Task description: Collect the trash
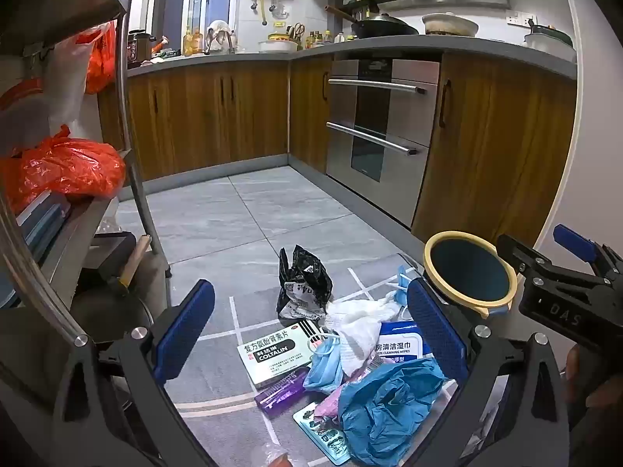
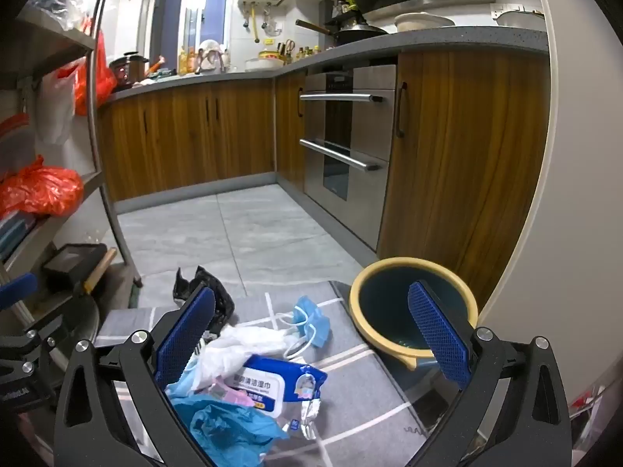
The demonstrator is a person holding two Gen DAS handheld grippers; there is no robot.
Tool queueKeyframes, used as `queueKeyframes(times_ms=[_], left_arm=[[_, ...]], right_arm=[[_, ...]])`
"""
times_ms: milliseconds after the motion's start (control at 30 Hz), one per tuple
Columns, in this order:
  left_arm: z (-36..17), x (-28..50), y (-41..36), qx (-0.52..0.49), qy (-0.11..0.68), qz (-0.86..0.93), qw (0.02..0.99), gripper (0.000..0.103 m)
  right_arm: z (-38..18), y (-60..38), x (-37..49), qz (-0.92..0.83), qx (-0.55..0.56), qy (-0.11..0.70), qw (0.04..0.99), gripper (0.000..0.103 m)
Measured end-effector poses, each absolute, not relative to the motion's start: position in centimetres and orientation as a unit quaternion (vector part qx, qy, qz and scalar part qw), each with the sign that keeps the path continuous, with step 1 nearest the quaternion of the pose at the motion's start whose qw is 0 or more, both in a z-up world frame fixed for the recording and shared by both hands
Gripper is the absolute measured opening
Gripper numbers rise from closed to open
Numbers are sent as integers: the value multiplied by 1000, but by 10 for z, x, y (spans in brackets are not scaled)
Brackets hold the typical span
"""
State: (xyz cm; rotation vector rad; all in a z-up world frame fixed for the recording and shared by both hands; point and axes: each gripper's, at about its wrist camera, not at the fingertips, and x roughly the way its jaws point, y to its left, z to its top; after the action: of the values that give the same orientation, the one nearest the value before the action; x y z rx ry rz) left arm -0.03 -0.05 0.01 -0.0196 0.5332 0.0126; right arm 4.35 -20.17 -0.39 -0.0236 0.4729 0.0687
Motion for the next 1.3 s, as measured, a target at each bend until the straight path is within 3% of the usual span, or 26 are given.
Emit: queueKeyframes(times_ms=[1300], left_arm=[[-1,1,-2,-16,271,5,962,97]], right_arm=[[-4,-199,46,35,-13,238,971,99]])
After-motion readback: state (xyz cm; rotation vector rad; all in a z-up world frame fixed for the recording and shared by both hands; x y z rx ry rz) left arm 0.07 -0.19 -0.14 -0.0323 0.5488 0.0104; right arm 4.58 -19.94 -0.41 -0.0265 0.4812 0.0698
